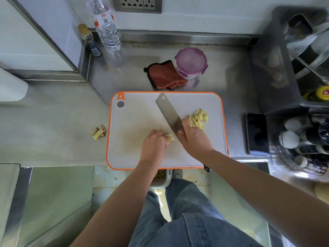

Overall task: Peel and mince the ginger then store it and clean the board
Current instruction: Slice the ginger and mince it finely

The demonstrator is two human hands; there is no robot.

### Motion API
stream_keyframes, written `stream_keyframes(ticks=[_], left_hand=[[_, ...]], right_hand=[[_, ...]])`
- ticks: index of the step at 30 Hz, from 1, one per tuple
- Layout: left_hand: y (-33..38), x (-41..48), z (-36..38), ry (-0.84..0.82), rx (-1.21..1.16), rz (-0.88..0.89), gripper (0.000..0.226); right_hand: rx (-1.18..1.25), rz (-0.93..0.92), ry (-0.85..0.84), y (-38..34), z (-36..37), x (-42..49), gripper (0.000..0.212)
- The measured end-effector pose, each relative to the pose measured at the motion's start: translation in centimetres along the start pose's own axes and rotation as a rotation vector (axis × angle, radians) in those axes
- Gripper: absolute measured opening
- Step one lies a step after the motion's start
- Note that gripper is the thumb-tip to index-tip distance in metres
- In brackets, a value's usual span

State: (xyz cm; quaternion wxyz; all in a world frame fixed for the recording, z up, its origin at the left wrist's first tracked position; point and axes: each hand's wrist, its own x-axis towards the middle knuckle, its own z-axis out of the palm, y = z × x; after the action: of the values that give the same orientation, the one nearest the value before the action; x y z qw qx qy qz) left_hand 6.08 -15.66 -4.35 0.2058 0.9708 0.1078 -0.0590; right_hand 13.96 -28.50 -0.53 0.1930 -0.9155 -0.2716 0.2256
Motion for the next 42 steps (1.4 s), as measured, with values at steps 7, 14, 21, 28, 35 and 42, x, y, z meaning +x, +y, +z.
stream_keyframes(ticks=[7, 14, 21, 28, 35, 42], left_hand=[[-0.3, -0.1, 0.5, 0.048, -0.014, -0.027, 0.003], [-0.6, 0.2, 0.7, 0.052, -0.048, 0.009, 0.015], [-0.4, 0.0, 0.0, 0.09, -0.05, 0.047, 0.02], [-0.7, -0.1, 0.4, 0.093, -0.045, 0.071, 0.017], [-0.5, -0.2, 0.4, 0.082, -0.068, 0.062, 0.017], [-0.6, -0.3, 0.7, 0.086, -0.078, 0.017, 0.01]], right_hand=[[-0.16, 0.002, -0.112, -0.9, 0.8, -0.7, 0.013], [-0.274, 0.03, -0.132, -1.7, 1.8, -0.2, 0.025], [-0.36, -0.013, -0.089, -2.0, 2.7, 0.1, 0.03], [0.122, 0.138, 0.037, -0.6, 2.2, 1.3, 0.008], [0.045, -0.002, -0.008, 0.2, 0.5, 0.5, 0.013], [-0.117, -0.025, -0.108, -0.6, 1.4, -0.5, 0.018]])
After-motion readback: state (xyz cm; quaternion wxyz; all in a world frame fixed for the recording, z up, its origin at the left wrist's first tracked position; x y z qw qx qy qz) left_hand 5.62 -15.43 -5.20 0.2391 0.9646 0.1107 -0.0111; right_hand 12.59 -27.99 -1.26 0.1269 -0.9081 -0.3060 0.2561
